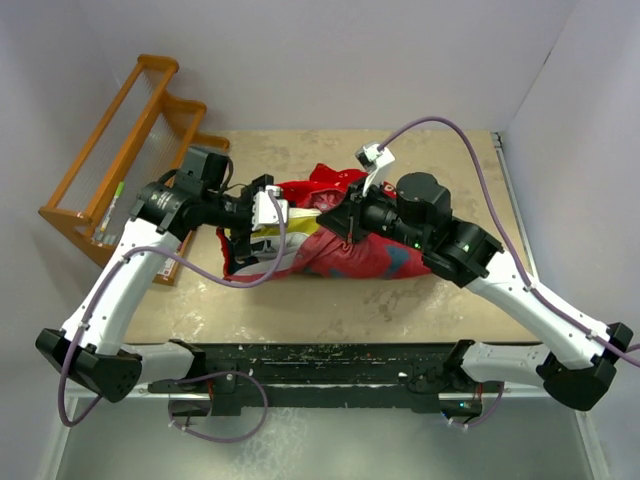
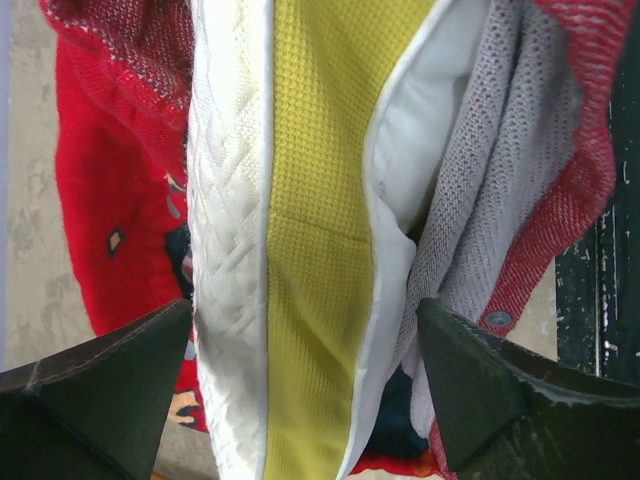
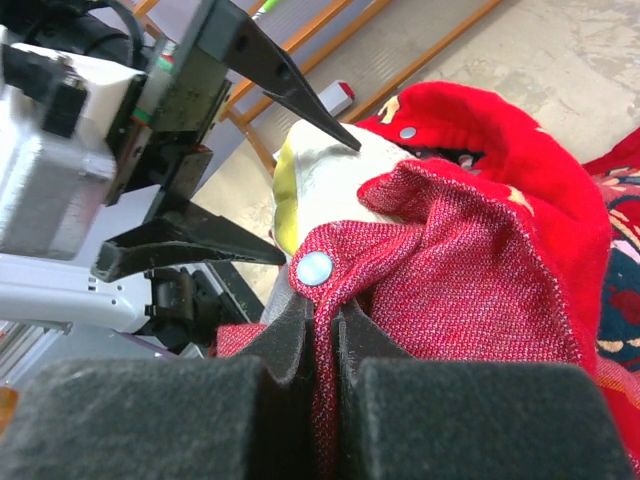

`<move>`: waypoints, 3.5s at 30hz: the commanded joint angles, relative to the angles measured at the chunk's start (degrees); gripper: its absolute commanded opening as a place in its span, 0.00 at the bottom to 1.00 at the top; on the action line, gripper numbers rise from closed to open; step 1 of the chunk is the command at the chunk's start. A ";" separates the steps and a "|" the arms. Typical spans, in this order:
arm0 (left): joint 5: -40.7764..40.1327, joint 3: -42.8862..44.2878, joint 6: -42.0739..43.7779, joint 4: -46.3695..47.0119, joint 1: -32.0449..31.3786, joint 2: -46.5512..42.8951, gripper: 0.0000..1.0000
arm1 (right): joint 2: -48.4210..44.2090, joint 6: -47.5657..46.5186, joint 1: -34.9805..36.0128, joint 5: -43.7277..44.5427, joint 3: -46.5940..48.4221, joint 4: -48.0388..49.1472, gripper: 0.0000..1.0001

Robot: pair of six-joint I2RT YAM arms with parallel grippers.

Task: Remove the pillowcase from the pillow

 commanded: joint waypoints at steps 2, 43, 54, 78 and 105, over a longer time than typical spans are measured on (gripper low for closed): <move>0.46 -0.89 -2.26 3.59 -0.42 0.08 0.87 | -1.65 -0.09 0.01 -4.01 3.57 11.66 0.00; -26.92 11.50 -17.86 8.42 -0.56 1.76 0.00 | -12.65 0.96 3.42 -3.15 -16.23 12.06 0.00; -30.02 9.47 -16.78 10.89 -0.52 2.04 0.00 | -20.69 4.09 3.35 4.88 -22.39 7.14 0.00; -38.10 30.17 -22.89 16.69 10.09 4.53 0.00 | -24.81 20.73 2.97 37.24 -35.61 -12.90 0.00; -24.44 41.71 -28.57 16.69 8.85 10.22 0.00 | 3.15 -21.01 1.99 5.20 21.87 -5.99 1.00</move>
